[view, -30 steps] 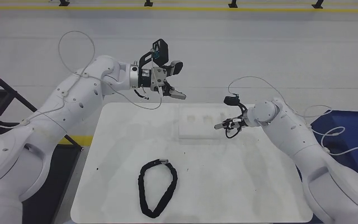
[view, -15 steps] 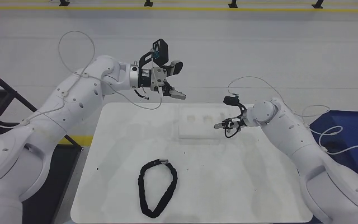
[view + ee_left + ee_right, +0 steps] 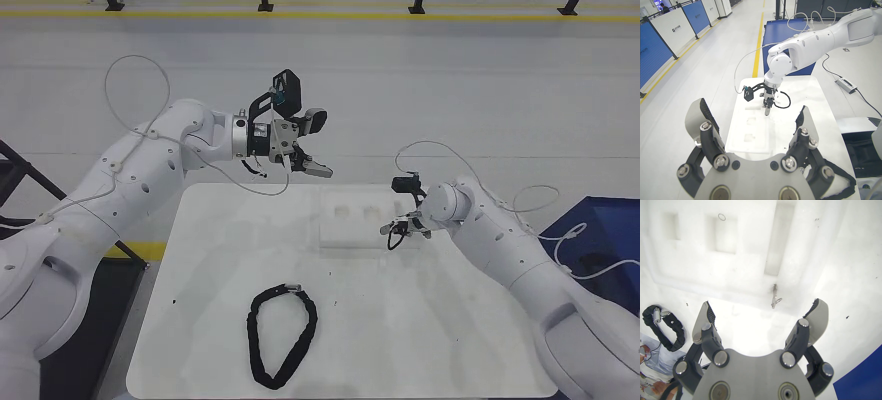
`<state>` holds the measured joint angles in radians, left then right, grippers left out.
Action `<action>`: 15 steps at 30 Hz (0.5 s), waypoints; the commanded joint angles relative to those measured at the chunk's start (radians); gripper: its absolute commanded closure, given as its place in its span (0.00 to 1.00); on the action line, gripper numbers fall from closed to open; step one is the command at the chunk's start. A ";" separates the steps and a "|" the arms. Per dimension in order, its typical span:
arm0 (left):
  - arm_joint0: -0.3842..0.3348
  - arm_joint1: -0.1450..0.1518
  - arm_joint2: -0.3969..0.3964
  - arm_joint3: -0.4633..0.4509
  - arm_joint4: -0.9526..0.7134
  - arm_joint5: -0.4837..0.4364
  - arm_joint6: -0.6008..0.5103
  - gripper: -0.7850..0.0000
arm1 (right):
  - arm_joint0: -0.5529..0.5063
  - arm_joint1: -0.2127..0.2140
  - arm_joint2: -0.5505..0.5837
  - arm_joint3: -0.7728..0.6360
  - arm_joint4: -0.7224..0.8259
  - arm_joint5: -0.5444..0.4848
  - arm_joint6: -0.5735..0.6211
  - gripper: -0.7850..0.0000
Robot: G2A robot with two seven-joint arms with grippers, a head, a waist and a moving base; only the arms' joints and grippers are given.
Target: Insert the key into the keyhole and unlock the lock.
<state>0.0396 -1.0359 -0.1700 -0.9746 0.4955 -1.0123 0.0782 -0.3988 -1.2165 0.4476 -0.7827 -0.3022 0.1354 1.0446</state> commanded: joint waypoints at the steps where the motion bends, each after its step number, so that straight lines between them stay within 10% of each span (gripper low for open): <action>1: 0.000 0.000 0.000 0.000 0.000 0.000 0.000 0.00 | -0.006 0.002 0.006 -0.016 -0.008 0.014 0.007 0.00; 15: 0.000 0.000 0.000 0.000 0.000 0.000 0.000 0.00 | -0.036 0.011 0.048 -0.044 -0.058 0.036 0.024 0.33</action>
<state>0.0396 -1.0360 -0.1700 -0.9746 0.4955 -1.0123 0.0782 -0.4335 -1.2056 0.4935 -0.8267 -0.3582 0.1698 1.0681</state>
